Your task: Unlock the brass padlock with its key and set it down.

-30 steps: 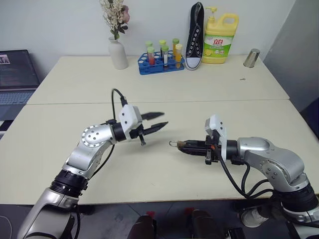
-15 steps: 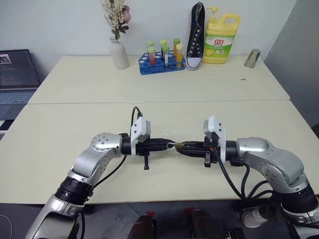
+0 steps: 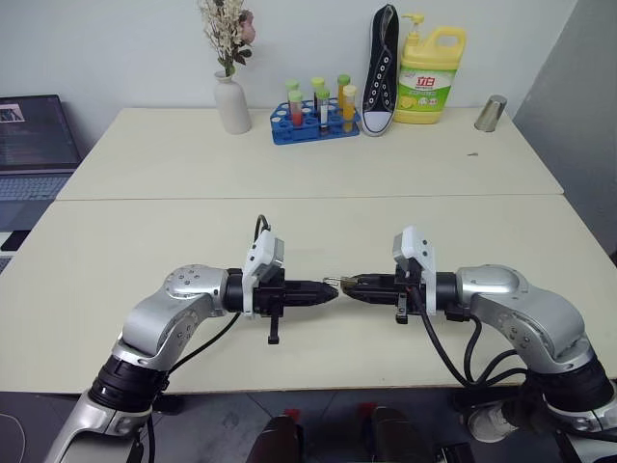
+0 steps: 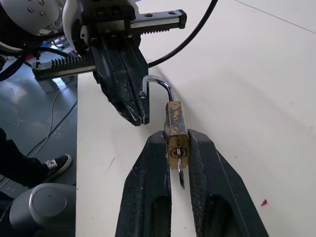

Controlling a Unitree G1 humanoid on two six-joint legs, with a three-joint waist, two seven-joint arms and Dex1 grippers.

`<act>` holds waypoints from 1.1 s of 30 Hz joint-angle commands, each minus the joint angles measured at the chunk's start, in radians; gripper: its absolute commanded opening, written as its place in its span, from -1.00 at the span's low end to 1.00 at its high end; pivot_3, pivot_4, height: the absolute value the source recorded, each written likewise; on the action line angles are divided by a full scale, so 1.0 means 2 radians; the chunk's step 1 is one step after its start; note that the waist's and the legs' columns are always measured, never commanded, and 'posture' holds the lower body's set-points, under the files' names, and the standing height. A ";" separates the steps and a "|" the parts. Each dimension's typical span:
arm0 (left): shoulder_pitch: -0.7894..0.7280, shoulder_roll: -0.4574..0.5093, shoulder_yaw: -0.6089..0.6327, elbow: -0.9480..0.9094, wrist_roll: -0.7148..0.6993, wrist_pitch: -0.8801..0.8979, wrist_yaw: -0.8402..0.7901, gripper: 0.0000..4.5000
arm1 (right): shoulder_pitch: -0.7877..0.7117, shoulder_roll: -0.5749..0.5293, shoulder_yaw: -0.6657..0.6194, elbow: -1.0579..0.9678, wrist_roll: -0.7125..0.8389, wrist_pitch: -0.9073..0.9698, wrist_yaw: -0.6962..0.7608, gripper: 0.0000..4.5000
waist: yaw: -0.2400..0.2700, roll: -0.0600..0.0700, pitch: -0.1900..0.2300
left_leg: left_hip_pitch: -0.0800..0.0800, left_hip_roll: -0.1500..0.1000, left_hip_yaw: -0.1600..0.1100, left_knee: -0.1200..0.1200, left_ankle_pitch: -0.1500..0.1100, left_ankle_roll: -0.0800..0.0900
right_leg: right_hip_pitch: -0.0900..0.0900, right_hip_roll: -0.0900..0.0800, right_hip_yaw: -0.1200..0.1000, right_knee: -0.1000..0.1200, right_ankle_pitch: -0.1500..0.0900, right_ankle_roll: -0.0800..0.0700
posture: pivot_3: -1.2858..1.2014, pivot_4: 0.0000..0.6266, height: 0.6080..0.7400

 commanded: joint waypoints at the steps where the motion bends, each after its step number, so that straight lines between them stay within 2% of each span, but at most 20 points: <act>1: -0.002 -0.005 0.027 -0.025 -0.035 0.036 0.013 -1.00 | -0.001 0.000 -0.002 -0.007 -0.004 -0.013 0.008 -0.93 | 0.000 0.000 0.000 | 0.000 0.000 0.000 0.000 0.000 0.000 | 0.000 0.000 0.000 0.000 0.000 0.000 | 0.03 -0.52 1.00; 14: -0.013 -0.023 0.034 -0.026 -0.024 0.048 0.030 -1.00 | -0.002 0.002 -0.001 -0.007 -0.011 -0.011 0.017 -0.93 | 0.000 0.000 0.000 | 0.000 0.000 0.000 0.000 0.000 0.000 | 0.000 0.000 0.000 0.000 0.000 0.000 | 0.03 -0.52 1.00; 20: 0.004 0.005 0.024 -0.057 0.016 0.007 0.006 -1.00 | -0.001 0.001 -0.004 -0.008 -0.008 -0.007 0.015 -0.93 | 0.000 0.000 0.000 | 0.000 0.000 0.000 0.000 0.000 0.000 | 0.000 0.000 0.000 0.000 0.000 0.000 | 0.03 -0.52 1.00; 23: 0.011 0.017 0.032 -0.070 0.064 -0.072 -0.004 -1.00 | 0.001 -0.001 -0.009 -0.010 -0.003 0.002 0.013 -0.93 | 0.000 0.000 0.000 | 0.000 0.000 0.000 0.000 0.000 0.000 | 0.000 0.000 0.000 0.000 0.000 0.000 | 0.03 -0.52 1.00; 25: 0.016 0.023 0.025 -0.047 0.148 -0.209 -0.008 -1.00 | 0.002 -0.003 -0.013 -0.009 0.002 0.012 0.012 -0.93 | 0.001 0.000 0.000 | 0.000 0.000 0.000 0.000 0.000 0.000 | 0.000 0.000 0.000 0.000 0.000 0.000 | 0.03 -0.52 1.00; 29: 0.015 0.029 0.023 0.039 0.242 -0.439 -0.027 -0.50 | -0.001 0.001 -0.023 -0.005 0.023 0.046 0.006 -0.93 | 0.002 0.000 0.000 | 0.000 0.000 0.000 0.000 0.000 -0.001 | 0.000 0.000 0.000 -0.001 0.000 0.000 | 0.03 -0.52 1.00; 30: 0.017 0.029 0.028 0.062 0.248 -0.479 -0.028 -0.34 | -0.003 0.005 -0.027 -0.003 0.035 0.065 0.002 -0.93 | 0.002 0.000 0.000 | 0.000 0.000 0.000 0.000 0.000 -0.001 | 0.000 -0.001 0.000 -0.001 0.000 0.000 | 0.03 -0.52 1.00; 32: 0.024 0.033 0.030 0.094 0.252 -0.535 -0.032 -0.26 | -0.006 0.010 -0.030 0.000 0.051 0.092 -0.005 -0.93 | 0.002 0.000 0.000 | 0.000 0.000 0.000 -0.001 0.000 0.000 | 0.000 -0.001 0.000 -0.001 0.000 0.000 | 0.03 -0.52 1.00; 33: 0.027 0.037 0.029 0.107 0.254 -0.559 -0.036 -0.08 | -0.008 0.011 -0.031 0.002 0.056 0.102 -0.009 -0.93 | 0.001 0.000 0.000 | 0.000 0.000 0.000 -0.001 0.000 0.000 | 0.000 -0.001 0.000 -0.001 0.000 0.000 | 0.03 -0.52 1.00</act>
